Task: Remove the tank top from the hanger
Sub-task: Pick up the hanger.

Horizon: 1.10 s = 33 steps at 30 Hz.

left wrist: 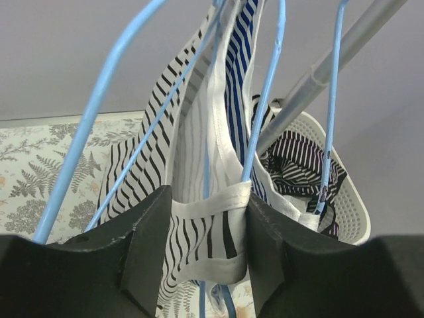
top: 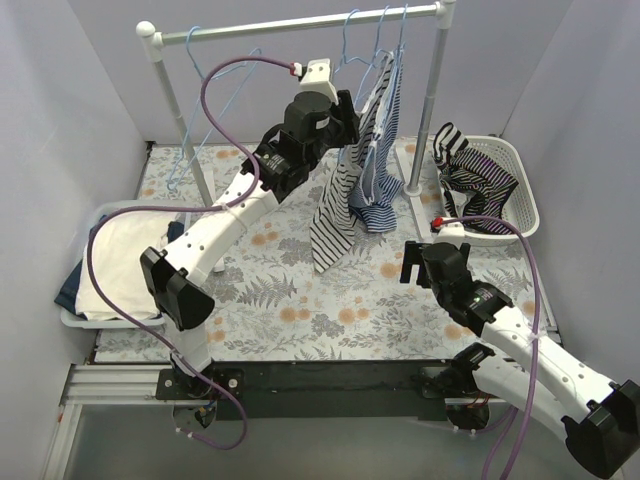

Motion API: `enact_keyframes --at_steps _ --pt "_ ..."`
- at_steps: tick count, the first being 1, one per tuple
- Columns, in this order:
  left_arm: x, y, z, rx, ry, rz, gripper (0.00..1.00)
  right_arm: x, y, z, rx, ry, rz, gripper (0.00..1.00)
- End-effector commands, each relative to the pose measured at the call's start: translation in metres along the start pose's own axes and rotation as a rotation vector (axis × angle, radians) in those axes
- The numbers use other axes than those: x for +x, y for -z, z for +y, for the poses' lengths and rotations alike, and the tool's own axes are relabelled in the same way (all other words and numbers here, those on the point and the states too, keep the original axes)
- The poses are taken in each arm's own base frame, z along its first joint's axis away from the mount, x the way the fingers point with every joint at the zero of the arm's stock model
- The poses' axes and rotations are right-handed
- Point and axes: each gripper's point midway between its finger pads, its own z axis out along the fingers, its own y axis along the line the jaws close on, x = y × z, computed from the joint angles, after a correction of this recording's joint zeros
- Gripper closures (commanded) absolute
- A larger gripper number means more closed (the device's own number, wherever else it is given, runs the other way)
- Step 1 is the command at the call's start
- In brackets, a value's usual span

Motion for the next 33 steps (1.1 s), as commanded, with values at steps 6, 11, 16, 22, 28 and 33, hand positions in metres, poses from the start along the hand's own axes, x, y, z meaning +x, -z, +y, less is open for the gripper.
enact_keyframes --at_steps 6,11,16,22,28,33 --pt "0.003 0.001 -0.009 0.048 -0.028 0.061 0.94 -0.003 -0.003 0.002 0.004 -0.017 -0.018 0.01" --pt "-0.013 0.005 -0.012 0.053 -0.027 0.023 1.0 -0.004 -0.002 0.003 0.001 -0.019 -0.018 0.01" --pt "-0.05 0.021 -0.013 0.042 -0.025 -0.055 1.0 -0.002 -0.004 0.002 0.003 -0.014 -0.013 0.01" --pt "-0.083 0.044 0.001 -0.027 -0.054 -0.136 1.0 -0.003 -0.005 0.005 -0.003 -0.016 -0.011 0.02" --pt "-0.085 0.062 0.0 0.001 -0.049 -0.104 1.0 -0.004 -0.006 0.008 -0.012 -0.017 -0.004 0.01" --pt "-0.082 0.083 -0.008 0.09 -0.051 -0.097 1.0 -0.006 -0.007 0.01 -0.016 -0.021 -0.009 0.01"
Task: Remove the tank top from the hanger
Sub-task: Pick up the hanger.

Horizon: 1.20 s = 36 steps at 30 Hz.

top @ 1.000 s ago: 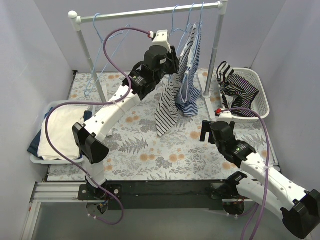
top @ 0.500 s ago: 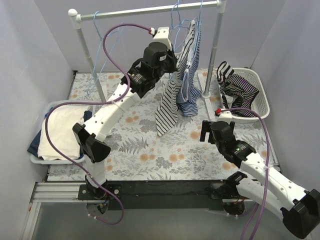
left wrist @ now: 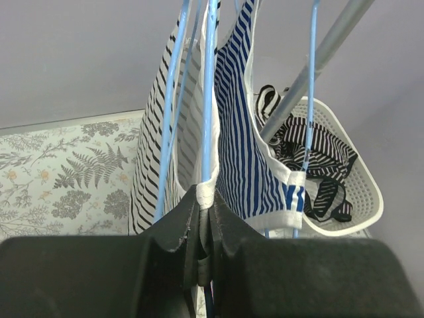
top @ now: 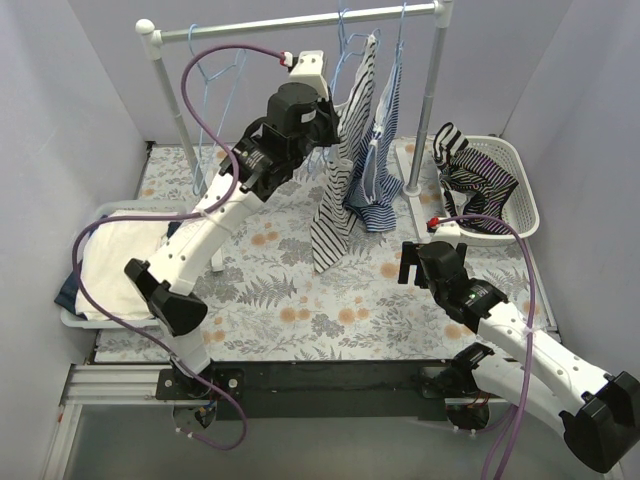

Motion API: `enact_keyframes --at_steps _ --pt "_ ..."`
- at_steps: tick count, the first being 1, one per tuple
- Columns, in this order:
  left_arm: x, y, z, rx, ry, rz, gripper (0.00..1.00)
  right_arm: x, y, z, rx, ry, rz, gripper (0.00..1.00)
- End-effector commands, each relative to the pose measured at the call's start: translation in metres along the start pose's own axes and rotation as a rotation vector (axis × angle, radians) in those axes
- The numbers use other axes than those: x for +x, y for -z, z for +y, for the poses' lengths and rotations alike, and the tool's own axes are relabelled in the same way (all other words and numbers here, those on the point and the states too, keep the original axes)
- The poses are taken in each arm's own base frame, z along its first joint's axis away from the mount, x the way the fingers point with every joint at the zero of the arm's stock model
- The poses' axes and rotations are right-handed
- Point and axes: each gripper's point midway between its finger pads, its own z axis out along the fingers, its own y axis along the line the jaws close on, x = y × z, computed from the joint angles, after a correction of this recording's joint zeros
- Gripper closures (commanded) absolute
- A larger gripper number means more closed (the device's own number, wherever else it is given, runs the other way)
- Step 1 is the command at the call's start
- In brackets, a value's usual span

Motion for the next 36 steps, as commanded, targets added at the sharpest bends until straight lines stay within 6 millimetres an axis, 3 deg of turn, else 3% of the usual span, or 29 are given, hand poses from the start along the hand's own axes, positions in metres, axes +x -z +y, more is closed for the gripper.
enact_keyframes --at_steps 1,5,14,23,28,36 --pt "-0.062 0.057 -0.005 0.091 0.04 -0.148 1.0 -0.013 0.0 0.008 -0.023 -0.032 -0.041 0.01" --pt "-0.075 0.068 -0.005 0.098 0.038 -0.168 1.0 -0.012 -0.001 0.009 -0.029 -0.037 -0.035 0.01" --pt "-0.035 0.088 -0.013 0.2 0.026 -0.014 1.0 -0.011 -0.001 0.009 -0.028 -0.041 -0.031 0.01" --pt "-0.023 0.114 -0.004 0.22 -0.005 0.005 1.0 -0.015 -0.004 0.014 -0.034 -0.04 -0.027 0.01" --pt "-0.019 0.137 0.013 0.192 -0.014 0.0 1.0 -0.021 -0.002 0.016 -0.039 -0.04 -0.038 0.01" --pt "-0.003 0.174 0.02 0.244 -0.034 0.044 1.0 -0.036 0.003 0.021 -0.062 -0.057 -0.067 0.01"
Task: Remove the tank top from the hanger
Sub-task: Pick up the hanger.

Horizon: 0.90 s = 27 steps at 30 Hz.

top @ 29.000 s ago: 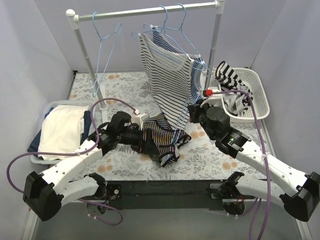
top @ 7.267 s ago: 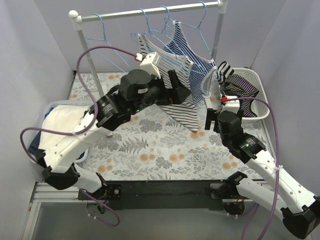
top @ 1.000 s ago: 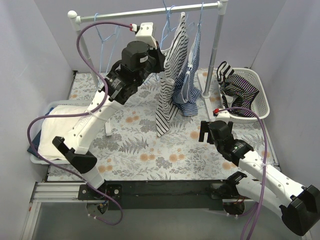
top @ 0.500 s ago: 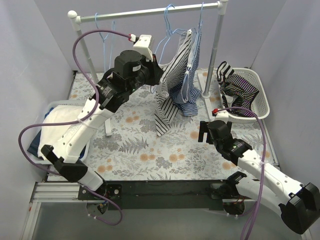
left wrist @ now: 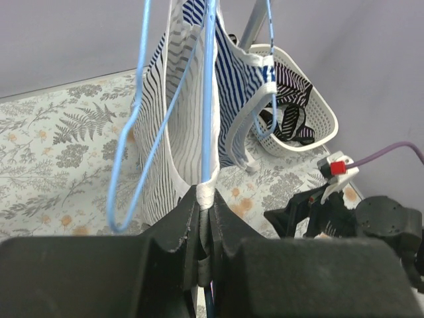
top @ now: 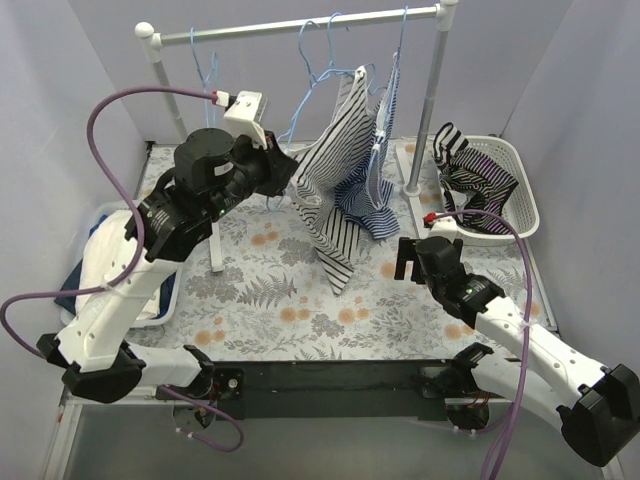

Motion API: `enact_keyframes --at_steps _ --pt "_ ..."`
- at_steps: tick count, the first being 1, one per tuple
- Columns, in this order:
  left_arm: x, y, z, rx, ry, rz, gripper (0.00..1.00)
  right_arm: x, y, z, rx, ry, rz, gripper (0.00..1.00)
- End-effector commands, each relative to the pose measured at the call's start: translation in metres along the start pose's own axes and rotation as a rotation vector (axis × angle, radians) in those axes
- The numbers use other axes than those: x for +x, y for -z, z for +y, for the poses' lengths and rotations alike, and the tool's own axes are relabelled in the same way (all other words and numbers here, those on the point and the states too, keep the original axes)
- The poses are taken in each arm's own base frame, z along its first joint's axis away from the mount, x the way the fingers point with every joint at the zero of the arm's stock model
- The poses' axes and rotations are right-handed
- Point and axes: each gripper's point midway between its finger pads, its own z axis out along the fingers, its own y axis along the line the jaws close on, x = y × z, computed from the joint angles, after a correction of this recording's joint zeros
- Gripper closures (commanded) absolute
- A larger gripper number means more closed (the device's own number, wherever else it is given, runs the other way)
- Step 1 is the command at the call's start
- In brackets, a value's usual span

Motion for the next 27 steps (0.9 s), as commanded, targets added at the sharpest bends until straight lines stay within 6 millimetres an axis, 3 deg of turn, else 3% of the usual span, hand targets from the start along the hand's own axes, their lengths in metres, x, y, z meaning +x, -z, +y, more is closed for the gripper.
enact_keyframes --at_steps 1,4,9,12,15,22,27 --pt "0.0 0.035 -0.003 0.058 -0.016 -0.017 1.0 -0.03 0.007 0.012 -0.038 -0.049 -0.074 0.01" --pt "0.01 0.042 -0.005 0.086 -0.019 0.0 1.0 -0.028 0.006 0.012 -0.038 -0.045 -0.068 0.01" --pt "0.038 0.032 -0.004 0.079 -0.023 0.133 1.0 -0.029 0.006 0.015 -0.05 -0.054 -0.063 0.01" --pt "0.051 0.03 0.008 0.021 -0.015 0.165 1.0 -0.028 0.007 0.014 -0.052 -0.059 -0.067 0.01" --pt "0.055 0.025 0.011 0.011 -0.021 0.168 1.0 -0.03 0.008 0.014 -0.052 -0.064 -0.074 0.01" --pt "0.05 -0.009 -0.002 0.054 -0.024 0.14 1.0 -0.027 0.01 0.013 -0.062 -0.071 -0.077 0.01" --pt "0.043 -0.051 -0.006 0.048 -0.061 0.131 1.0 -0.024 0.01 0.011 -0.056 -0.074 -0.078 0.01"
